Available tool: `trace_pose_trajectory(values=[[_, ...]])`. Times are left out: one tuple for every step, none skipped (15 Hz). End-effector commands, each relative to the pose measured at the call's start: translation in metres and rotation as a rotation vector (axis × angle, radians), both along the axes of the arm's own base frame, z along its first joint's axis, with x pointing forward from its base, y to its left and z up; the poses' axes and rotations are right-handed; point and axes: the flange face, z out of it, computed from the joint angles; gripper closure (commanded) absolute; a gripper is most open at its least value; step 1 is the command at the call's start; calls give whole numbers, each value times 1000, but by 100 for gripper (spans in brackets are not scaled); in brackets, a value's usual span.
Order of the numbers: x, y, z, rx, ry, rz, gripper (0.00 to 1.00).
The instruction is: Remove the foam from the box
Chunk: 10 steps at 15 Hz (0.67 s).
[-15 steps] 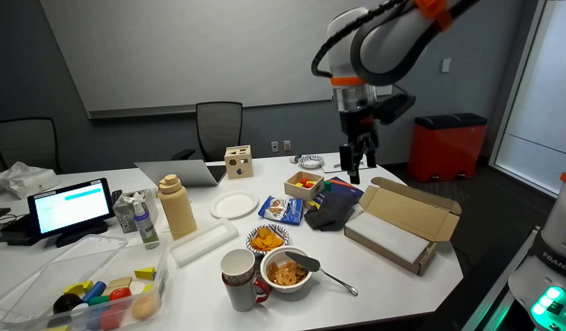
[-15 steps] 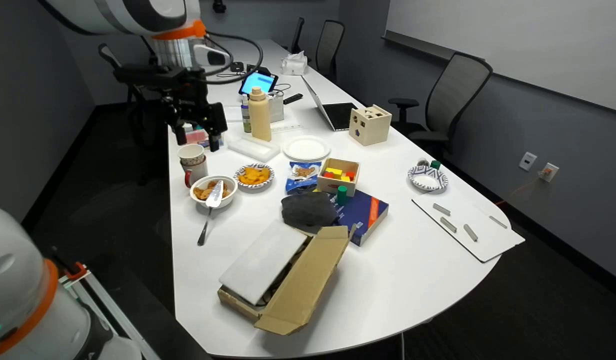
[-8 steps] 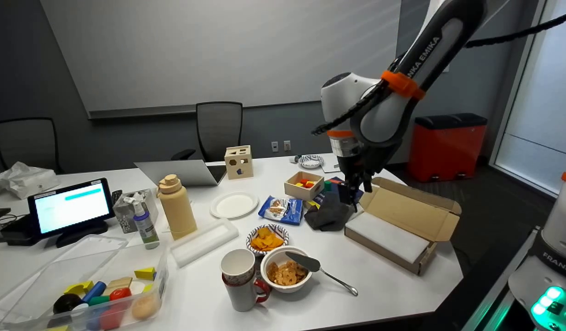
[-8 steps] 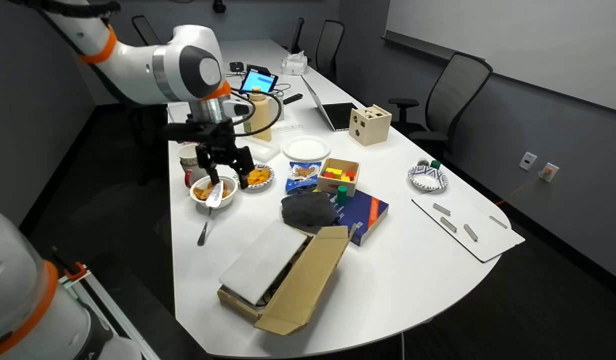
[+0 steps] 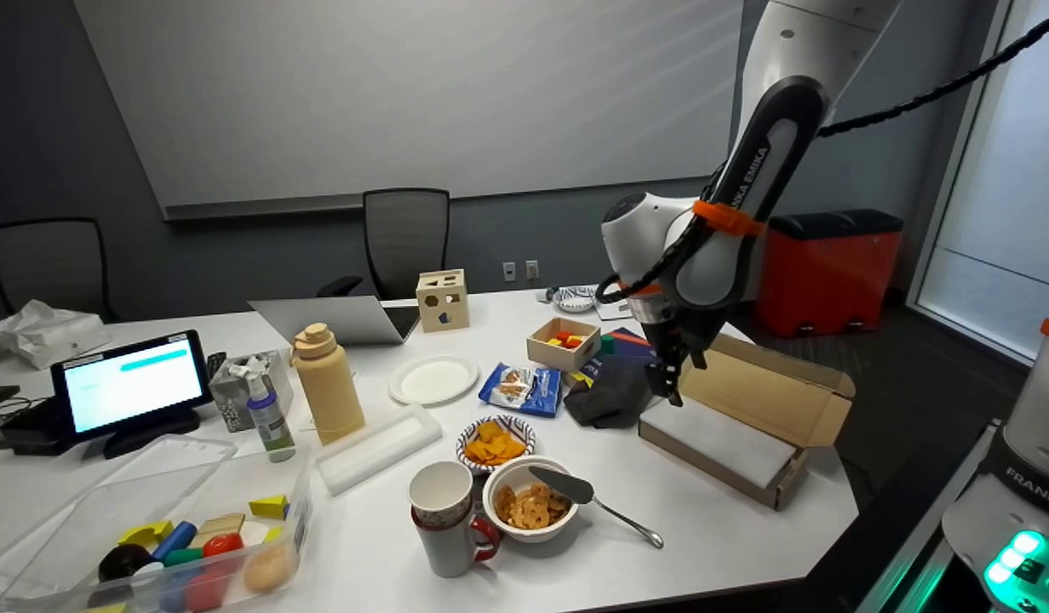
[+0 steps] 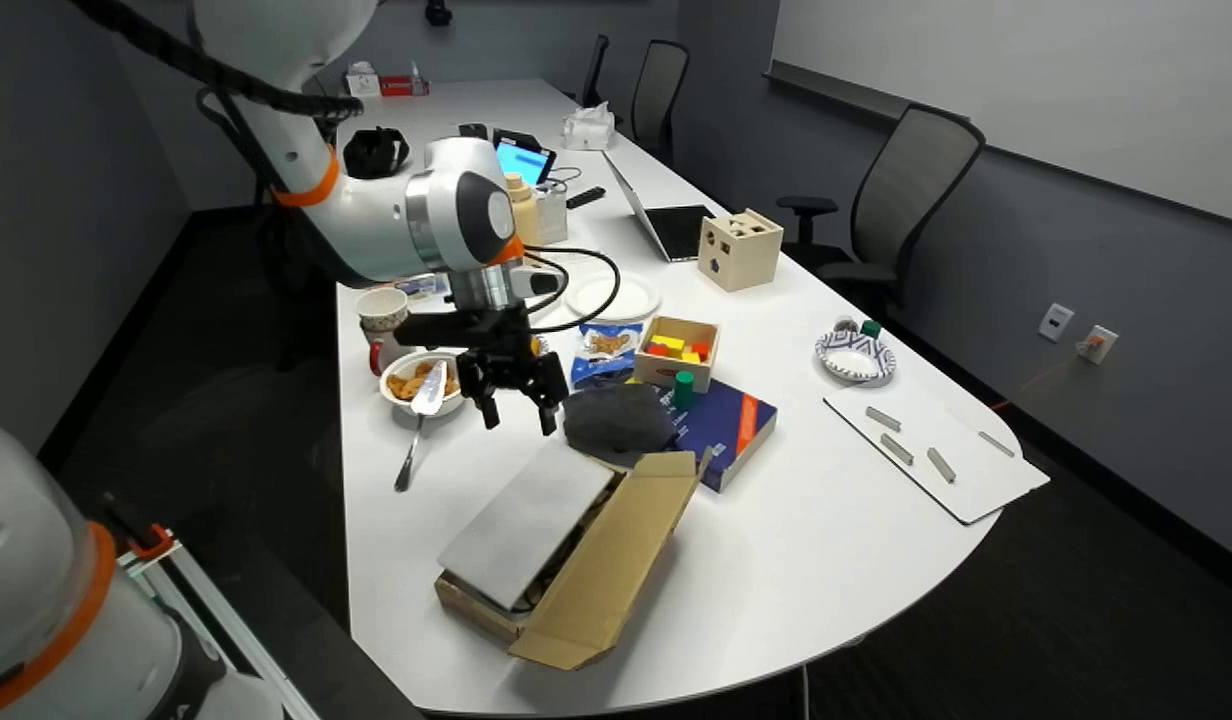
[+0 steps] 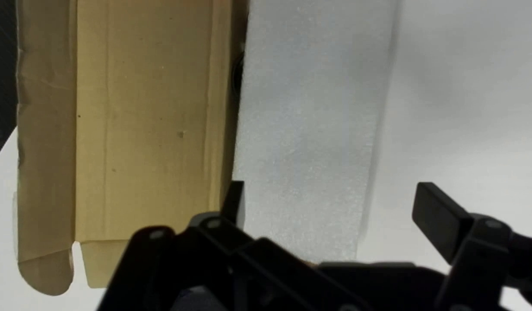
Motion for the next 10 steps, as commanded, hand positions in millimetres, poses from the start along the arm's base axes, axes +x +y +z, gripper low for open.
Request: trace_pose_trajectory(values=[[13, -6, -40, -7, -3, 2, 0], [13, -4, -49, -5, 5, 5, 0], [12, -2, -58, -5, 15, 10, 0], [12, 1, -67, -6, 22, 11, 0], [10, 4, -75, -12, 34, 17, 0], [8, 8, -83, -17, 42, 25, 0], [7, 11, -90, -29, 44, 33, 0], [6, 13, -97, -42, 51, 35, 0], [4, 14, -104, -56, 56, 33, 0], [4, 15, -110, -70, 59, 35, 0]])
